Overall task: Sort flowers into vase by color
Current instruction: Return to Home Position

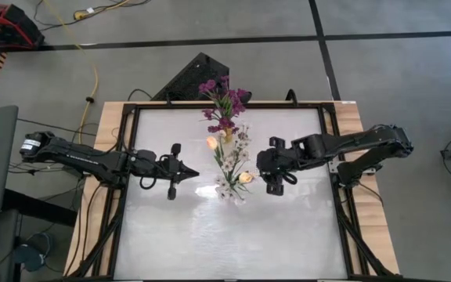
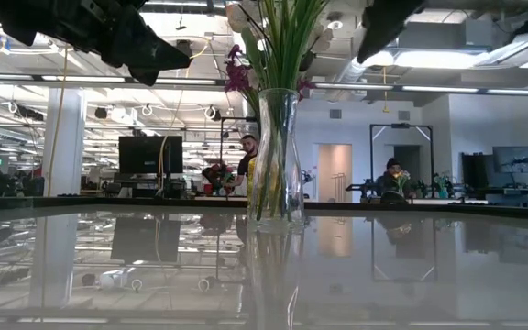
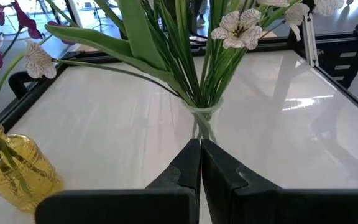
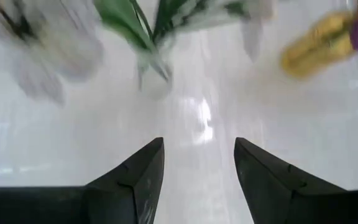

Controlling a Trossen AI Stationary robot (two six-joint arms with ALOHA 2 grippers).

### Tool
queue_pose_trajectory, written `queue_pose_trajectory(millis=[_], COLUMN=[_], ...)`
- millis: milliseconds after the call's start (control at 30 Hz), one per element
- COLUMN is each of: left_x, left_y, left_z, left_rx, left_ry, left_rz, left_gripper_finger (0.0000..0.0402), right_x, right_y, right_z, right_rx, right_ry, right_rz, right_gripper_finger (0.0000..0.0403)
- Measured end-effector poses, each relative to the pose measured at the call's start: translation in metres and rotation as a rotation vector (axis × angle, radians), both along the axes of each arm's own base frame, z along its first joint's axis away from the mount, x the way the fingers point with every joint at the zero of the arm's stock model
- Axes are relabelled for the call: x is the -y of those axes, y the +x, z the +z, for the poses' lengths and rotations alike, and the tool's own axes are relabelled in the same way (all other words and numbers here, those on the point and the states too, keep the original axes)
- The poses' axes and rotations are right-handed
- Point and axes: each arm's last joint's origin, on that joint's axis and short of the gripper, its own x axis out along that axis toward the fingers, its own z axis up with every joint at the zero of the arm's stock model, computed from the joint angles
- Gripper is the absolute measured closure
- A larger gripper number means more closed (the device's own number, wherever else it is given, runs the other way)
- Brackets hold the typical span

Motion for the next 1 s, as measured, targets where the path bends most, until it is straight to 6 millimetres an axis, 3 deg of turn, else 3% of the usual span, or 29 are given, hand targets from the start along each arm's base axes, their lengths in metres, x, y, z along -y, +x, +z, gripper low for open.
queue_pose_trajectory(millis=[333, 500, 633, 800, 1000], left_x=[-0.001, -0.005, -0.015, -0.031, -0.047], left_y=[-0.013, -0.029, -0.047, -0.067, -0.081], left_z=[0.019, 0.033, 0.042, 0.048, 0.047], left_rx=[0.008, 0.073, 0.110, 0.128, 0.155], left_ry=[0.045, 0.090, 0.090, 0.072, 0.043], left_rz=[-0.008, 0.008, 0.063, 0.124, 0.145], left_gripper_finger=[0.0400, 0.0400, 0.0401, 0.0401, 0.0401], right_x=[0.000, -0.006, 0.003, 0.020, 0.036], right_y=[-0.031, -0.048, -0.066, -0.084, -0.086], right_z=[-0.009, -0.010, -0.018, -0.045, -0.074], right_rx=[-0.333, -0.374, -0.254, -0.036, 0.324], right_ry=[0.128, 0.092, 0.125, 0.205, 0.253], right_rz=[-0.116, -0.064, -0.077, -0.103, -0.074], right_gripper_finger=[0.0181, 0.0184, 0.0202, 0.0255, 0.0336])
